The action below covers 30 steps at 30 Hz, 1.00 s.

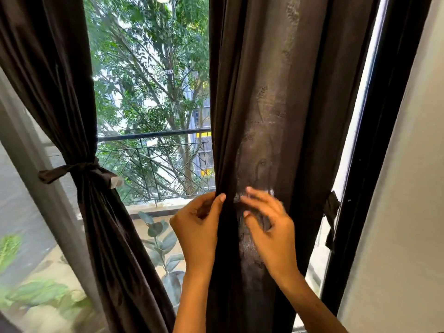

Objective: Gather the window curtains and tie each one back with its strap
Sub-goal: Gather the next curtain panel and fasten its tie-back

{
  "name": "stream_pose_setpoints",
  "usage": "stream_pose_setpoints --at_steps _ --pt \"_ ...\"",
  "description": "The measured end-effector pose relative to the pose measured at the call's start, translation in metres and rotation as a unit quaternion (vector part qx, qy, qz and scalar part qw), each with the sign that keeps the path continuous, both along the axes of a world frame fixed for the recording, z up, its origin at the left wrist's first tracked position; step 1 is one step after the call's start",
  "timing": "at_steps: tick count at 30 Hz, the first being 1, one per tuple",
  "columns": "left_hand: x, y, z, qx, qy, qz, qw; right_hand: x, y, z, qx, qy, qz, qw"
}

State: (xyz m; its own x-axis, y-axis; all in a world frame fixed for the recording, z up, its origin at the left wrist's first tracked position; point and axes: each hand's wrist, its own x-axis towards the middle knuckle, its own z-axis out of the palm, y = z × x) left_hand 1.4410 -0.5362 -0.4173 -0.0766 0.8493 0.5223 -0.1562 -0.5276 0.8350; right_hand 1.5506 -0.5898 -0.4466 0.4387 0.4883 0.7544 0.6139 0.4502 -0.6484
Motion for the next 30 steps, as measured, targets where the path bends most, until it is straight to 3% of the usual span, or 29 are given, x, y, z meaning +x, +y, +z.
stream_pose_setpoints --at_steps 2,4,6,7,9,11,13,16,19,21,26,28,30 --pt "-0.001 0.003 -0.002 -0.002 -0.003 0.004 1.0 0.017 0.006 0.003 -0.013 0.073 -0.094 0.993" --pt "-0.003 0.005 -0.003 0.001 0.001 0.008 1.0 0.031 0.011 0.015 -0.064 0.196 -0.014 0.978" --pt "-0.003 0.004 -0.003 0.008 0.003 0.015 1.0 0.038 0.013 0.021 -0.061 0.259 0.109 0.958" --pt "-0.002 0.004 -0.004 0.013 0.008 0.022 1.0 0.036 0.012 0.019 -0.049 0.241 0.114 0.963" --pt "0.002 0.002 -0.007 0.029 0.022 0.043 0.998 0.025 0.009 0.011 -0.019 0.109 -0.029 0.993" --pt "0.007 0.0 -0.01 0.04 0.034 0.058 0.997 0.005 0.005 -0.002 0.009 -0.031 -0.185 0.982" --pt "0.011 -0.002 -0.014 0.051 0.051 0.071 0.995 -0.015 0.004 -0.01 -0.018 -0.09 -0.225 0.97" --pt "0.014 -0.008 -0.015 0.072 0.046 0.058 0.995 -0.026 0.008 -0.017 -0.097 -0.145 -0.191 0.966" --pt "0.011 -0.015 -0.016 0.097 0.046 0.04 0.993 -0.022 0.004 -0.015 -0.162 -0.14 -0.036 0.976" --pt "0.007 -0.016 -0.014 0.103 0.052 0.017 0.993 -0.018 0.001 -0.016 -0.178 -0.105 0.059 0.977" --pt "0.003 -0.013 -0.006 0.058 0.057 -0.041 0.996 -0.016 -0.01 -0.004 -0.198 0.003 0.167 0.966" --pt "0.003 -0.008 -0.007 0.055 0.063 -0.02 0.996 -0.008 -0.006 -0.001 -0.186 -0.006 0.178 0.966" --pt "0.001 -0.002 -0.008 0.051 0.06 -0.008 0.997 0.007 0.003 0.001 -0.15 -0.026 0.104 0.983"
